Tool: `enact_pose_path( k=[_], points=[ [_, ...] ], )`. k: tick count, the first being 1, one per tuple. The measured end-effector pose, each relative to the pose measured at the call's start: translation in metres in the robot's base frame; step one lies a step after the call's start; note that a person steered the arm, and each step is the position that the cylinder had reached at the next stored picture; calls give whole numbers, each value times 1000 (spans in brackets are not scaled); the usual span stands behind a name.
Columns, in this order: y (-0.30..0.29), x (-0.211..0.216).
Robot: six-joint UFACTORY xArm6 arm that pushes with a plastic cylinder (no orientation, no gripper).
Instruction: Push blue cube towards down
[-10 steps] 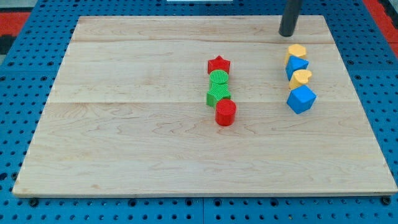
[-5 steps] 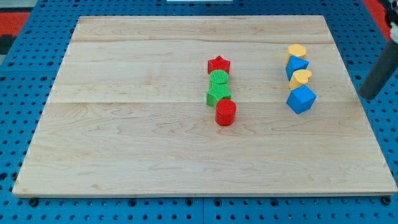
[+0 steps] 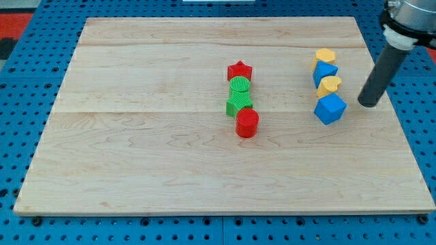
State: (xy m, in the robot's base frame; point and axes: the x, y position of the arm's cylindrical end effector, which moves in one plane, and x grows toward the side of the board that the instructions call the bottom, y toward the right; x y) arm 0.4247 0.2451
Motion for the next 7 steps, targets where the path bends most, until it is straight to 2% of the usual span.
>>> enact_pose_path(
  k=[2,4,7],
  points=[
    [-8,0],
    [-59,1],
    [-65,32]
  ],
)
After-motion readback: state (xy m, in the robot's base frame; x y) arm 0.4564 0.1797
